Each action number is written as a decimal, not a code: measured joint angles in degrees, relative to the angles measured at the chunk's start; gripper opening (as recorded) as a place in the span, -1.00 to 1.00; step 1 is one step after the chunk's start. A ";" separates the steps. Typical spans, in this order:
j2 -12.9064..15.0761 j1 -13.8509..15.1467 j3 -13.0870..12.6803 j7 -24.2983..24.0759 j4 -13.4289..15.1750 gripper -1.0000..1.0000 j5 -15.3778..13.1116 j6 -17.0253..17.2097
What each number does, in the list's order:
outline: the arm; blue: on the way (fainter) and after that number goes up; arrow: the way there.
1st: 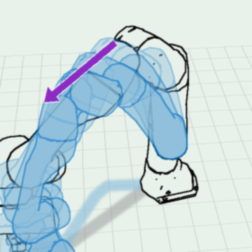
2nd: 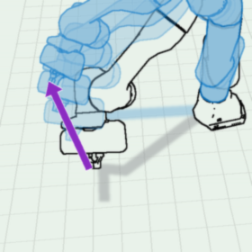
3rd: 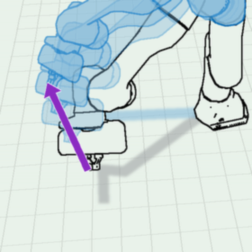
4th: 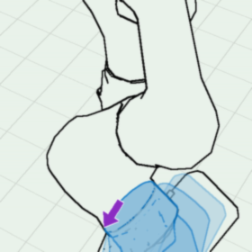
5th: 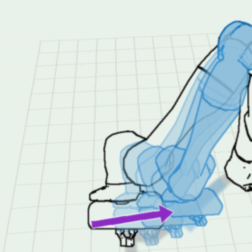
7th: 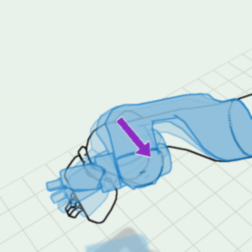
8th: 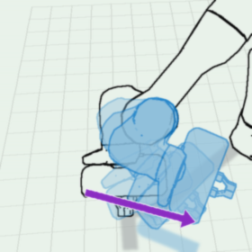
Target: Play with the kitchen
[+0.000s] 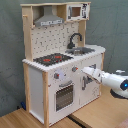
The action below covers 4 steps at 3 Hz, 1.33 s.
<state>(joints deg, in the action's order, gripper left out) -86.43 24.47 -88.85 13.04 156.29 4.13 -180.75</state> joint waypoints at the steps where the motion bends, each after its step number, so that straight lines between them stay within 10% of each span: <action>1: 0.00 2.50 0.39 -2.07 -0.02 1.00 0.25 -5.37; 4: 0.00 12.72 -1.19 -7.72 -0.20 1.00 1.24 -19.07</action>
<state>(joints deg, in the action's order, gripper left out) -86.42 37.19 -90.04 5.32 156.09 5.37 -199.82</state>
